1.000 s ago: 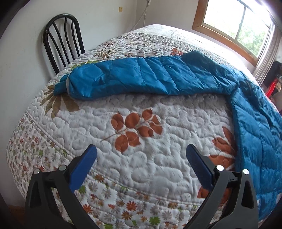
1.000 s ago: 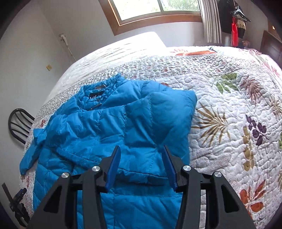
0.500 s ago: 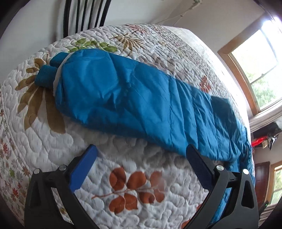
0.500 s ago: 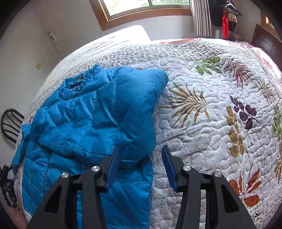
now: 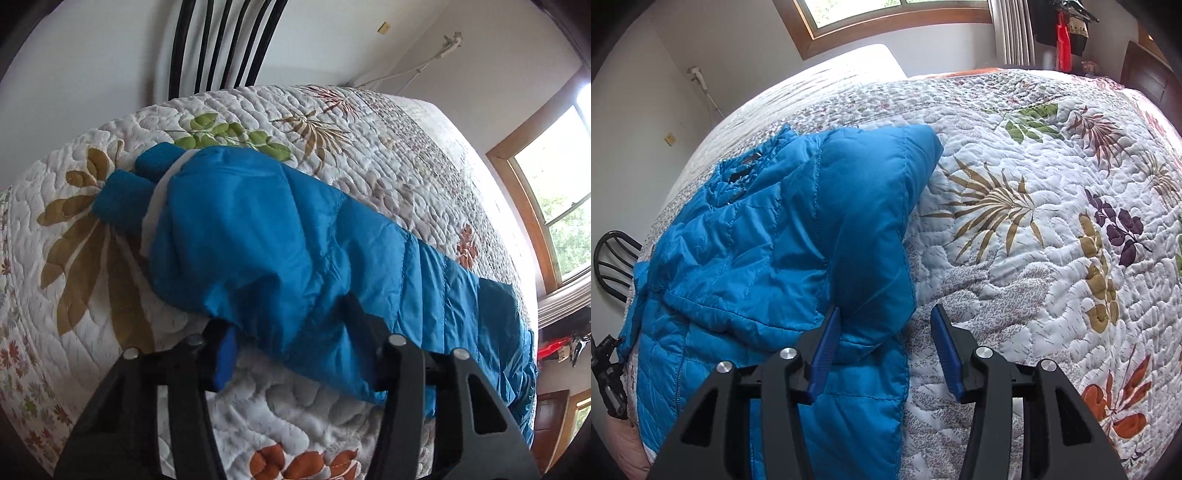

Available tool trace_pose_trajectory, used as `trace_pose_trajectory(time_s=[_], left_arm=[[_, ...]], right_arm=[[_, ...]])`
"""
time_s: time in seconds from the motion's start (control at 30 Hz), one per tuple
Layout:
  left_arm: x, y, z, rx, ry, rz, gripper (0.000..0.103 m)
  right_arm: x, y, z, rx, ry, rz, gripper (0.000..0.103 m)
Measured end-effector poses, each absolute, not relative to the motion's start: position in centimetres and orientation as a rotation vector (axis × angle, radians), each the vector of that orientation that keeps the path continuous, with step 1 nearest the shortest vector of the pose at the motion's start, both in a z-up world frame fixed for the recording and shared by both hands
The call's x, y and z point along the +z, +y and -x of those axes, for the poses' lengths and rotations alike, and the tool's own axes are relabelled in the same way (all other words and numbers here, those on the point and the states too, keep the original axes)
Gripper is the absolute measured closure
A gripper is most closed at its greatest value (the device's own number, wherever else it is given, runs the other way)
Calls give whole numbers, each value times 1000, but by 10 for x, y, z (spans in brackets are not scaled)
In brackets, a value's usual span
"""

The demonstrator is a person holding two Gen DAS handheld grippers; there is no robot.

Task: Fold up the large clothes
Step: 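Grasp the other sleeve cuff with the left tool and lift it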

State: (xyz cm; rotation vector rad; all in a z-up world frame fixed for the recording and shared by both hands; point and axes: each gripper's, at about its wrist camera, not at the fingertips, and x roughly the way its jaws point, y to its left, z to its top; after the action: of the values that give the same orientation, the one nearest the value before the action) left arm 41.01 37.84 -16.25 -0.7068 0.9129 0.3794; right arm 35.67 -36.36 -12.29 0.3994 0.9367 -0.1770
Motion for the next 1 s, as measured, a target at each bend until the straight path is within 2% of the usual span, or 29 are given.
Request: trace_pose_trajectory(time_s=[0.17, 0.27, 0.4, 0.63, 1.0], left_arm=[[-158, 383, -402, 362, 891, 723, 86], [-144, 379, -396, 340, 846, 711, 93], [-115, 367, -391, 311, 776, 654, 96], [-59, 314, -408, 214, 681, 529, 98], [3, 89, -449, -200, 627, 288, 98]], right_arm=[[-127, -365, -361, -180, 952, -401, 49], [-118, -363, -357, -177, 930, -398, 49], [-100, -361, -340, -195, 880, -372, 49], [-103, -394, -324, -312, 931, -393, 49], [-98, -415, -373, -333, 991, -349, 50]])
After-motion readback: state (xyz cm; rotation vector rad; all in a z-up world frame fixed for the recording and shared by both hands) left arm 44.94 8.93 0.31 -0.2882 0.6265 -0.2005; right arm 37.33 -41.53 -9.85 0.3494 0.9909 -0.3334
